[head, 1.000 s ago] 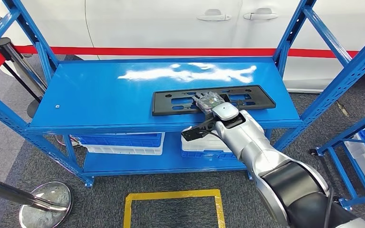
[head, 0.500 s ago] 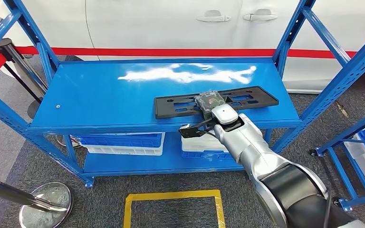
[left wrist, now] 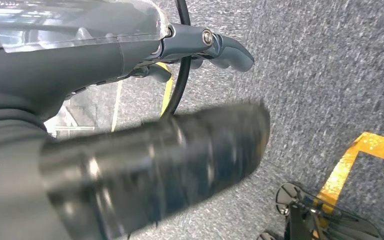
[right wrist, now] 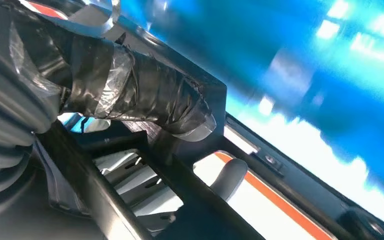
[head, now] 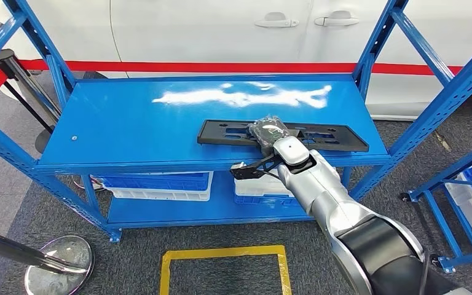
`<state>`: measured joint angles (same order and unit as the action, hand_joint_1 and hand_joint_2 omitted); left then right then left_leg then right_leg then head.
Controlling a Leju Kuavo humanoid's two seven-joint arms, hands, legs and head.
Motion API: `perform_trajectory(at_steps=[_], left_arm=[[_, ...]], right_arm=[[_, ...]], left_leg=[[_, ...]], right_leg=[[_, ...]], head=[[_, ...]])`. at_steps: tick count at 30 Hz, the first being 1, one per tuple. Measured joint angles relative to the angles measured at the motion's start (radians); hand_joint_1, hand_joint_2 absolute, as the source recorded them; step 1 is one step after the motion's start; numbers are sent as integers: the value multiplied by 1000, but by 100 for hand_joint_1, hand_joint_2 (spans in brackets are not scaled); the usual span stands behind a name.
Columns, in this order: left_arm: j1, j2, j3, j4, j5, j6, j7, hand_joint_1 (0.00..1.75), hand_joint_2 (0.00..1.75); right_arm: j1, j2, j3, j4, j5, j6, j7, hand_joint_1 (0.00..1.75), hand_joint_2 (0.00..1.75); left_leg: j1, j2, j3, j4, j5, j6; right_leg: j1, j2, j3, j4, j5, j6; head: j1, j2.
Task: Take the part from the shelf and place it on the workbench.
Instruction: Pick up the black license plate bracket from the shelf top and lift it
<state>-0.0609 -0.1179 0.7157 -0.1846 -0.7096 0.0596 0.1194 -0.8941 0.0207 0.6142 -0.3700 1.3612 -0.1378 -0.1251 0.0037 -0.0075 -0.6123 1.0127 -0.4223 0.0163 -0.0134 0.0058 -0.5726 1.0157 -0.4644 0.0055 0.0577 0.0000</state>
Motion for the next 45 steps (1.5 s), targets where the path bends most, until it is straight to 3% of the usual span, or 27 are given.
perform_trajectory(at_steps=[4, 8, 15, 16, 19, 20, 26, 34, 45], left_arm=[[0, -2, 19, 0, -10, 10, -38, 0, 175], [2, -5, 29, 0, -27, -8, -70, 0, 175], [4, -10, 31, 0, -86, -39, -199, 0, 175], [4, -11, 32, 0, -81, -48, -201, 0, 131], [3, -11, 45, 0, -46, -88, -211, 0, 131], [2, -11, 53, 0, -37, -98, -217, 0, 175], [1, -13, 87, 0, -33, -86, -232, 0, 175], [0, -20, 104, 0, -68, -42, -210, 0, 175], [-1, -25, 116, 0, -71, -40, -212, 0, 175]], right_arm=[[49, -22, 6, -153, 31, -39, -3, 175, 175], [86, -57, 22, -351, 36, 1, 8, 175, 175], [125, -153, 46, -673, 41, 45, 29, 175, 175], [126, -163, 48, -708, 41, 49, 27, 175, 175], [125, -186, 59, -794, 39, 51, 10, 175, 175], [122, -193, 64, -826, 34, 59, 2, 175, 175], [77, -245, 98, -1024, -35, 144, -20, 175, 175], [72, -295, 152, -1088, -93, 144, -30, 175, 175], [73, -316, 193, -1088, -100, 139, -30, 175, 175]], left_leg=[[0, 0, -1, 0, 0, 0], [0, 0, -1, 0, 0, 0], [0, 0, -2, 0, 0, 0], [0, 0, -2, 0, 0, 0], [0, 0, -2, 0, 0, 0], [0, 0, -2, 0, 0, 0], [0, 0, -3, 0, 0, 0], [0, 0, -3, 0, 0, 0], [0, 0, -3, 0, 0, 0]], right_leg=[[0, 0, -1, 0, 0, 0], [0, 0, -2, 0, 0, 0], [0, 0, -2, 0, 0, 0], [0, 0, -2, 0, 0, 0], [0, 0, -3, 0, 0, 0], [0, 0, -3, 0, 0, 0], [0, 0, -3, 0, 0, 0], [0, 0, -3, 0, 0, 0], [0, 0, -3, 0, 0, 0]], head=[[0, 0], [0, 0], [0, 0], [0, 0], [0, 0], [0, 0], [0, 0], [0, 0], [0, 0]])
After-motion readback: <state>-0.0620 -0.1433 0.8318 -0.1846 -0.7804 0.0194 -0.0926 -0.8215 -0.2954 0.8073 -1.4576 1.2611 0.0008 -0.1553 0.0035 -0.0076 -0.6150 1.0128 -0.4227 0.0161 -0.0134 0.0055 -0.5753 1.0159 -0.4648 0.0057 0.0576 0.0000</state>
